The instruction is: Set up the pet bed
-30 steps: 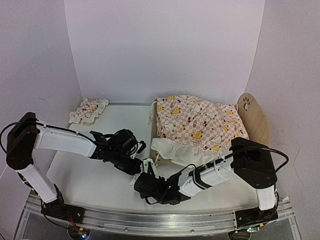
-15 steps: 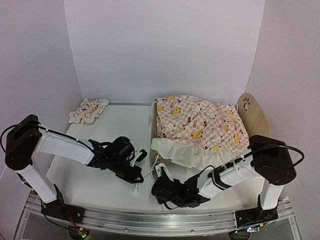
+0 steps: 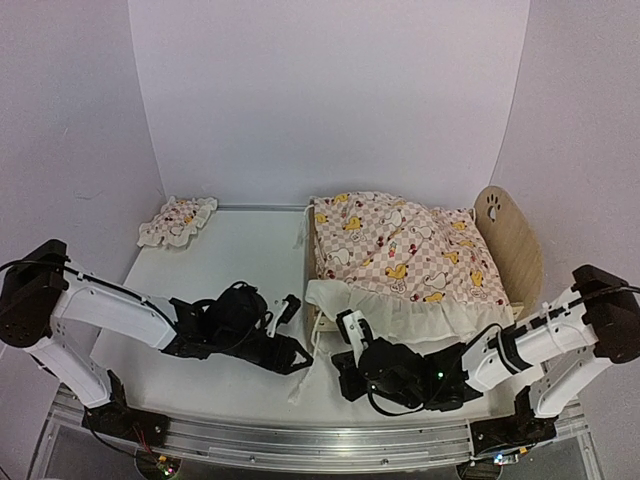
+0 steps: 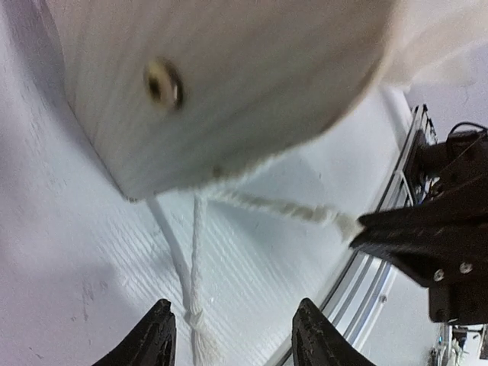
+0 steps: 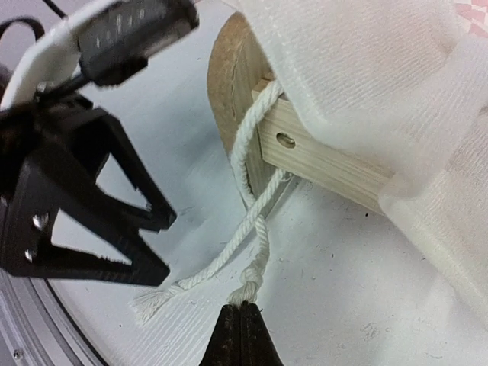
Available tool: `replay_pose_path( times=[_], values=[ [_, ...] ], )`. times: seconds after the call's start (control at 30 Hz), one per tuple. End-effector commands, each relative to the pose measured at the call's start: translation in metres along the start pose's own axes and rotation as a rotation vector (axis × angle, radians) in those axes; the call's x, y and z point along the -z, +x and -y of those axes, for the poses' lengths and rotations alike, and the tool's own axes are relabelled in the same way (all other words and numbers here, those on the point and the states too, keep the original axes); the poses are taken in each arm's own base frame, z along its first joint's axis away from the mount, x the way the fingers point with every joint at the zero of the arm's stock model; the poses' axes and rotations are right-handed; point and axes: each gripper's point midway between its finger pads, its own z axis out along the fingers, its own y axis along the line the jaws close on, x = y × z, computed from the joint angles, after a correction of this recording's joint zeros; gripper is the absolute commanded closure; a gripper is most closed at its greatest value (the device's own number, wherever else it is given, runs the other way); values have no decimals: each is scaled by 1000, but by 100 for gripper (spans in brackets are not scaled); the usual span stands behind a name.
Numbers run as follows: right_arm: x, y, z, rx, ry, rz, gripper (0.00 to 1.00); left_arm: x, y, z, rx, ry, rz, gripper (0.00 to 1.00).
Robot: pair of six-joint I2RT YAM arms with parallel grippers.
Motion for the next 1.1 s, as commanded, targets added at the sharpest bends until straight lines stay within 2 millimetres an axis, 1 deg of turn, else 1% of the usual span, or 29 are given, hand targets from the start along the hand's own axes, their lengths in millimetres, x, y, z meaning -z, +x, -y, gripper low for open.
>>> replay_pose_path(
  times=[0.0,0.07,0.17,0.3,0.47,0.57,0.6,0.7,0.87,0.93,1.07],
  values=[
    [17,-22,-17,-16,-124,85,100,27,-71,22,-26,3,327,48],
    [21,-24,-15,-19,-131,96,100,29,-83,18,-44,-53,400,50],
    [25,-26,-15,-3,-136,107,100,26,-91,14,-68,-127,449,50],
    [26,-33,-19,12,-148,127,100,22,-93,12,-100,-194,481,48],
    [25,-39,-27,21,-169,137,100,11,-94,20,-135,-200,469,47],
    [27,-40,-29,22,-184,140,100,6,-95,11,-111,-250,475,49],
    [27,-40,-30,23,-189,140,100,5,-97,8,-108,-266,477,51],
    [30,-39,-29,21,-198,139,100,5,-99,5,-117,-302,475,61],
    [31,-38,-26,22,-192,142,100,16,-100,9,-131,-306,481,81],
    [31,-38,-26,23,-190,142,100,18,-100,11,-134,-305,477,85],
    [31,-37,-26,20,-195,143,100,18,-96,13,-133,-303,454,86]
  ],
)
